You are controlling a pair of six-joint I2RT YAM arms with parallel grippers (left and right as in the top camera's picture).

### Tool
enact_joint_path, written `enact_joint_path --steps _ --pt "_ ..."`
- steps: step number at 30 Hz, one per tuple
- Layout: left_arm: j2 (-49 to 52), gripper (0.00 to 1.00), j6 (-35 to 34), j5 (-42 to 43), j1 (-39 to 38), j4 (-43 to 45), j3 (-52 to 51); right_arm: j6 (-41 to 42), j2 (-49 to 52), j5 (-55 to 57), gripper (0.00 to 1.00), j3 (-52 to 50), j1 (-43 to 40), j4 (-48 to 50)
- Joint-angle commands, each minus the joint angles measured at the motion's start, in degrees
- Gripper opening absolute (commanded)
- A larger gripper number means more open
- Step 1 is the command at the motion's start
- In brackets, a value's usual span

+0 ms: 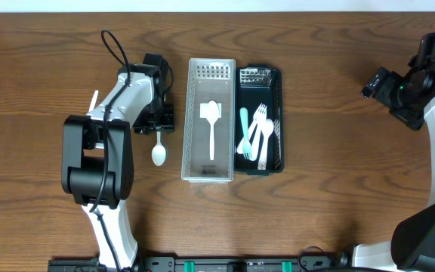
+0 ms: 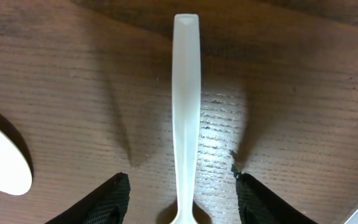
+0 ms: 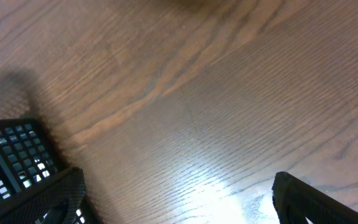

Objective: Pack container
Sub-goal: 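Carry the spoon over and drop it into the silver tray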

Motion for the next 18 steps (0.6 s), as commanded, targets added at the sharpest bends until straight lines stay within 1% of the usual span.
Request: enact_joint_path --steps 1,3,8,12,13,14,15,18 --pt "0.5 0.58 0.5 0.0 0.0 0.7 -1.2 -0.3 0.3 0.2 0.99 -0.3 -0.2 -0.2" --pt "0.5 0.57 0.5 0.0 0.0 1.0 -2.1 -0.3 0.3 0.2 0.99 -0.3 -0.2 -0.2" --pt "0.5 0.30 0.5 0.0 0.0 2.0 -4.5 -0.3 0.3 0.2 0.99 -0.3 -0.2 -0.1" --pt "0.5 0.23 0.5 0.0 0.0 2.1 -6.2 -0.3 0.3 0.2 0.99 -0.3 -0.2 -0.1" --pt "0.5 0.19 0.5 0.0 0.0 2.1 -6.6 -0.3 0.3 0.1 0.99 -0.3 -0.2 -0.1" --pt "0.5 0.09 0.5 0.0 0.0 2.0 -6.9 -0.3 0.3 0.1 0.99 -0.3 -0.2 -0.1" --pt "0.5 0.06 0.5 0.0 0.0 1.7 -7.0 -0.3 0.3 0.1 0.99 -0.3 -0.2 -0.1" --pt "0.1 0.06 1.0 -0.1 0.0 0.3 -6.2 -0.3 0.3 0.1 0.99 -0.3 -0.2 -0.2"
